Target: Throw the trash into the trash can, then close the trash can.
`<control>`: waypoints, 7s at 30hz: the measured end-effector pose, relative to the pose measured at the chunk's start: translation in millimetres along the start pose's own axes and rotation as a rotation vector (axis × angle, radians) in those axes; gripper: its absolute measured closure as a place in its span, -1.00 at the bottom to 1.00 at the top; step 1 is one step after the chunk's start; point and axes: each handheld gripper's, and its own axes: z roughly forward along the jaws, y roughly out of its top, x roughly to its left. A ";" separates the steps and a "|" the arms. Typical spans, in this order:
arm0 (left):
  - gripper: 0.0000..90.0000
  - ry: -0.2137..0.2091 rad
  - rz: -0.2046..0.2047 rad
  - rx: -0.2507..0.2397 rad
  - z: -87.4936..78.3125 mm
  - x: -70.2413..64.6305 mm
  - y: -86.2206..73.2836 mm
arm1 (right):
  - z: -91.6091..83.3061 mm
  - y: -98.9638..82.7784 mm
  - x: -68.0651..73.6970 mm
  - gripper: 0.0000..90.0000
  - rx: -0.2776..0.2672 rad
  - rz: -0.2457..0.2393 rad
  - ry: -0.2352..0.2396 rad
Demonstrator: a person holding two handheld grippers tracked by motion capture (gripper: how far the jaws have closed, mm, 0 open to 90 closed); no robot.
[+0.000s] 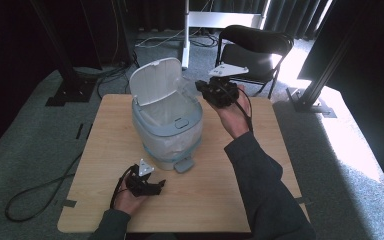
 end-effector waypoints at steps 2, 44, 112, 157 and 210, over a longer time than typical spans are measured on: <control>-0.60 -0.001 0.000 0.000 0.0 0.1 0.0 | 2.3 2.8 3.7 0.92 -0.001 -0.003 0.007; -0.60 -0.004 -0.002 -0.001 0.1 -0.1 -0.1 | 20.6 19.3 38.6 0.44 0.005 -0.041 0.100; -0.60 -0.003 0.003 -0.002 -0.1 -0.4 -0.4 | 48.9 71.8 50.2 0.68 -0.032 -0.050 0.085; -0.60 -0.007 0.000 -0.006 0.0 -1.1 -0.7 | 73.1 105.8 46.8 0.66 0.056 -0.019 0.033; -0.60 -0.011 0.007 0.000 0.4 -0.7 0.5 | 23.7 -10.5 53.5 0.77 0.051 0.003 0.206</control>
